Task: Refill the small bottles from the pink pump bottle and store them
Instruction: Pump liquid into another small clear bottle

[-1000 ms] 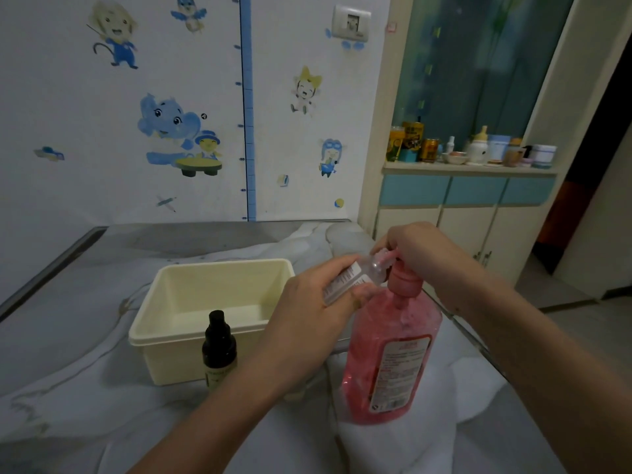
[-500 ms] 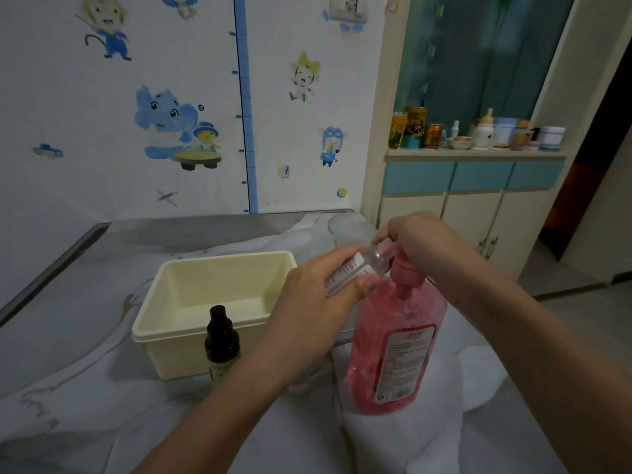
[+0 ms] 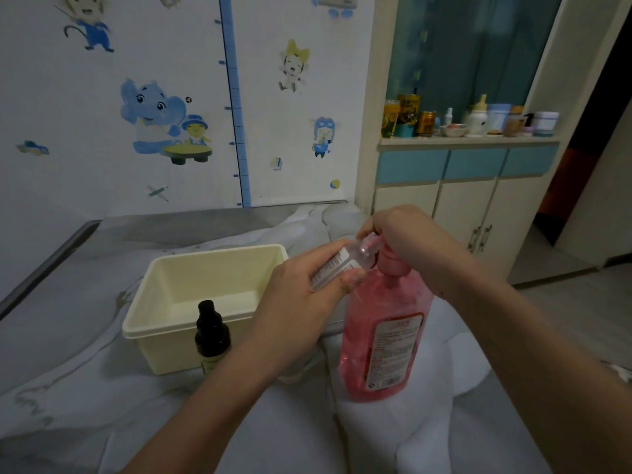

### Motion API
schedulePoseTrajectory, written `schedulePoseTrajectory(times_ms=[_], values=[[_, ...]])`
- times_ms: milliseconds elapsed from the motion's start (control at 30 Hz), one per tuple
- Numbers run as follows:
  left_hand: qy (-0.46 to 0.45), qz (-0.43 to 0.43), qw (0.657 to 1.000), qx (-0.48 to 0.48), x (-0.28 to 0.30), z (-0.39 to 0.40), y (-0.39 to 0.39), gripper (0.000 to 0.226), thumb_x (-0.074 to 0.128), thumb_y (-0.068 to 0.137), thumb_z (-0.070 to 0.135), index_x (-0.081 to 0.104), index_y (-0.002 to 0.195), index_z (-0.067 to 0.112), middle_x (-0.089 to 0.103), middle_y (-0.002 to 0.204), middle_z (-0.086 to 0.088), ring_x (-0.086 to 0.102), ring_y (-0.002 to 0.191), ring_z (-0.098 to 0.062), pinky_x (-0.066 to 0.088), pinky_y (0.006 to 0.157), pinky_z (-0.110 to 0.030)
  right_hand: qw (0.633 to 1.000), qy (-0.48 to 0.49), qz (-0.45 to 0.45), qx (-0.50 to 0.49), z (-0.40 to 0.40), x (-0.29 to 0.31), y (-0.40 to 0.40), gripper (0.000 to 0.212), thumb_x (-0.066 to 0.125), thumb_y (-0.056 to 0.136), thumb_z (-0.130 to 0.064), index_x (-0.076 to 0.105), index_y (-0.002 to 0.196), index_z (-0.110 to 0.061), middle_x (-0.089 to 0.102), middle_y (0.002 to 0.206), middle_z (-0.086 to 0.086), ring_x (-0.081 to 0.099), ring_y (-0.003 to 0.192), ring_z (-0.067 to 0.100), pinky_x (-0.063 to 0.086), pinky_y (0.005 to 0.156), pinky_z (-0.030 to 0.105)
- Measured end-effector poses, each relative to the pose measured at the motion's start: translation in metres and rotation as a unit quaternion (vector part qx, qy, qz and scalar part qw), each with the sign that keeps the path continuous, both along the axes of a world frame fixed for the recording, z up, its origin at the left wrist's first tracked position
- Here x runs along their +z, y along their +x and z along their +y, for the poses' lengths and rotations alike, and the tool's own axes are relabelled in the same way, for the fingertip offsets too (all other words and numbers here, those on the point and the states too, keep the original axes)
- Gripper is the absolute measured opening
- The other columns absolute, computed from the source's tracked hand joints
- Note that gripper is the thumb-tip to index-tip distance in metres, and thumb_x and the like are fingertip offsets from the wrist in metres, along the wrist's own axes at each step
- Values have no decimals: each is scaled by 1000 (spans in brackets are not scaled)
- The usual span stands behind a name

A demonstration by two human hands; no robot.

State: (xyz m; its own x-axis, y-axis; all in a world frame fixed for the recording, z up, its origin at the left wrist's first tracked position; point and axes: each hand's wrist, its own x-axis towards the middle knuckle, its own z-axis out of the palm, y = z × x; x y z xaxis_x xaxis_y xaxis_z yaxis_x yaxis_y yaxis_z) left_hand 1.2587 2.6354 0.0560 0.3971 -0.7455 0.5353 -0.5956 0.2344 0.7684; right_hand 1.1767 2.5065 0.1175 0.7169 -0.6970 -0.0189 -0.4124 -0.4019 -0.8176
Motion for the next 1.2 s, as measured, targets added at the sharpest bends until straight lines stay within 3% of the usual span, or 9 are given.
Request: schedulePoseTrajectory(times_ms=[167,300,400,533,667,767,1000,1067,1200], values=[[-7,-8,1000,13,4,4,-3,26,65,85,30,60,103,49,66,76,26,62,74,3,41,65,-6,998,-55,30,32,-7,8,-3,32,40,92,-3,65,75,-14,56,39,-15,48,30,-7,35,34,3],[1,-27,999,31,1,1,0,26,66,86,31,60,104,49,66,81,21,60,76,2,41,65,-10,960,-211,185,-11,-8,5,20,27,62,85,-17,64,112,-12,69,106,0,61,84,13,45,78,19],[8,-21,999,35,-3,-2,2,29,67,85,30,66,114,34,66,87,20,58,79,4,39,68,-8,944,-267,192,-13,-1,0,22,38,67,80,-22,61,117,-24,65,116,-1,60,104,20,43,88,25],[5,-10,1000,27,-1,-2,3,29,68,84,28,66,112,34,67,87,22,60,79,7,39,68,-4,960,-237,148,-34,-3,-2,14,29,64,79,-15,67,107,-17,69,99,3,64,93,21,45,77,24],[0,-9,999,33,3,-2,4,31,65,80,39,61,110,47,69,95,22,62,89,2,43,73,-8,976,-200,87,22,-12,9,9,27,43,92,-7,66,78,-6,65,59,-1,58,45,3,46,45,10],[1,-11,999,32,2,-1,5,29,67,84,32,62,107,49,69,92,19,62,86,1,43,71,-8,956,-232,179,12,-10,8,17,22,57,87,-11,68,106,-9,71,103,8,62,79,15,48,80,25],[18,-18,999,29,0,-3,5,32,68,84,26,68,116,27,63,83,17,56,74,7,36,64,-4,925,-327,191,-12,5,1,15,37,65,79,-17,64,115,-25,68,111,-3,61,103,19,41,81,21],[15,-14,999,28,2,-2,4,31,68,84,26,67,115,31,63,81,19,56,73,9,36,63,-4,944,-289,158,9,-2,2,11,26,60,82,-14,68,107,-19,72,97,-6,66,93,13,44,75,17],[3,-15,999,29,5,-1,3,32,67,84,30,64,113,41,68,90,19,60,81,5,40,67,-5,998,33,-58,-5,-2,5,-4,31,40,92,-8,66,77,-2,59,41,-6,51,30,-1,34,33,2]])
